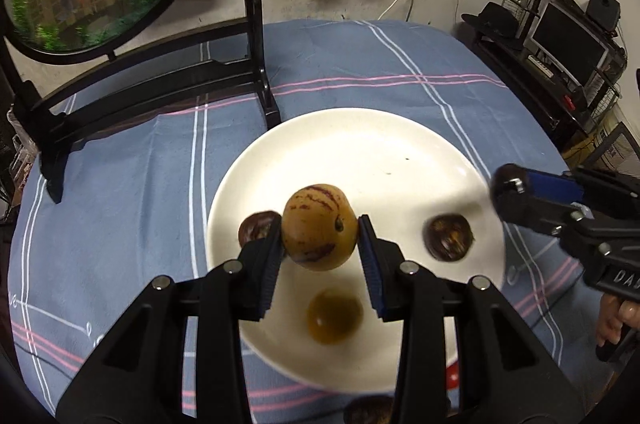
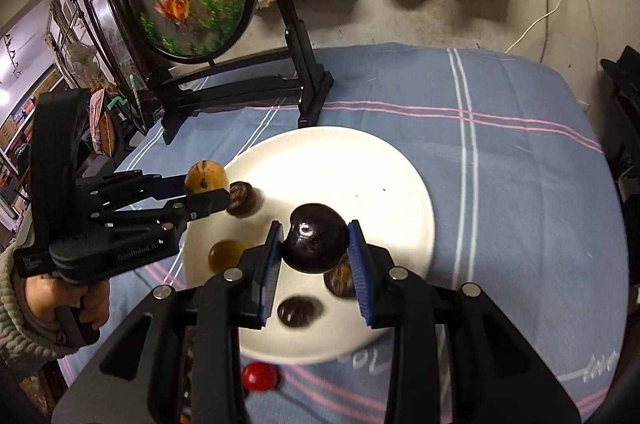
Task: Organize fruits
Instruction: 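Carry both fruits over the white plate and open both tools to release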
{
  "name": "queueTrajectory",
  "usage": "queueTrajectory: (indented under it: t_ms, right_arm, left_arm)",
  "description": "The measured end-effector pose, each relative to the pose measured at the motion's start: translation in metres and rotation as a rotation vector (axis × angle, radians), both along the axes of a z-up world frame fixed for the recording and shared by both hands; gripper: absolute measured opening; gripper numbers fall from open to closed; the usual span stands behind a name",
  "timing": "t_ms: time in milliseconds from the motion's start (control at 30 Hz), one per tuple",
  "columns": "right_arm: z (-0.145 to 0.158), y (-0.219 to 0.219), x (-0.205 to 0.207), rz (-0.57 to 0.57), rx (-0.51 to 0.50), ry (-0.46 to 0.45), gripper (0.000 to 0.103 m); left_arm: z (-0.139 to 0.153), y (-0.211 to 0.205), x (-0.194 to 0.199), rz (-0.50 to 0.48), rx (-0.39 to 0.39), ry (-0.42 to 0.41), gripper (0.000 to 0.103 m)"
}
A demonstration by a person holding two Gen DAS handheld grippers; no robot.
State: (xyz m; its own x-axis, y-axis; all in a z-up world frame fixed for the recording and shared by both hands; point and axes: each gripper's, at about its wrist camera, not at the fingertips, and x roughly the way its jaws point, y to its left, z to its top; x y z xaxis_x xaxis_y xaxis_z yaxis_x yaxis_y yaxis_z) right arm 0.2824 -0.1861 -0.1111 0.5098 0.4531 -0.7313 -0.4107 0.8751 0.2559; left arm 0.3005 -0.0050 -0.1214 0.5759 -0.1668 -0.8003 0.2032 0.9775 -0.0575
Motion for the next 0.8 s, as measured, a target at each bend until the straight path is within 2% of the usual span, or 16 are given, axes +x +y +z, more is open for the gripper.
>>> queueTrajectory:
  t_ms: [233, 267, 300, 333, 367, 467, 500, 600, 700, 800]
  right_arm:
    - [-0.033, 0.016, 0.028, 0.005, -0.027, 0.058, 0.035]
    - [-0.039, 0.017, 0.032, 0.005, -0.026, 0.077, 0.035]
    - [-0.043, 0.018, 0.035, 0.002, -0.032, 0.091, 0.042]
    - [-0.046, 0.018, 0.037, -0.009, -0.040, 0.093, 0.054]
    - [-0.046, 0.018, 0.037, -0.020, -0.046, 0.087, 0.060]
    - [-0.038, 0.013, 0.034, -0.038, -0.035, 0.058, 0.061]
    - [-0.034, 0.011, 0.032, -0.046, -0.031, 0.048, 0.061]
    - [-0.014, -0.006, 0.014, -0.081, 0.026, 0.023, 0.061]
    - [-0.004, -0.025, -0.014, -0.126, 0.078, 0.034, 0.062]
    - [-0.006, -0.035, -0.050, -0.155, 0.069, 0.056, 0.062]
  left_arm:
    - [-0.028, -0.004, 0.027, 0.022, -0.006, 0.060, 0.040]
    - [-0.031, -0.005, 0.029, 0.027, -0.013, 0.065, 0.051]
    - [-0.032, -0.005, 0.029, 0.035, -0.017, 0.064, 0.062]
    - [-0.033, -0.004, 0.029, 0.045, -0.022, 0.058, 0.065]
    - [-0.032, -0.004, 0.029, 0.049, -0.026, 0.052, 0.067]
    - [-0.027, 0.000, 0.025, 0.065, -0.027, 0.047, 0.068]
    - [-0.023, 0.003, 0.022, 0.072, -0.031, 0.043, 0.071]
    - [-0.002, 0.023, -0.001, 0.122, -0.048, -0.007, 0.087]
    - [0.008, 0.048, -0.038, 0.168, -0.058, -0.015, 0.088]
    - [0.003, 0.071, -0.078, 0.217, -0.047, 0.011, 0.089]
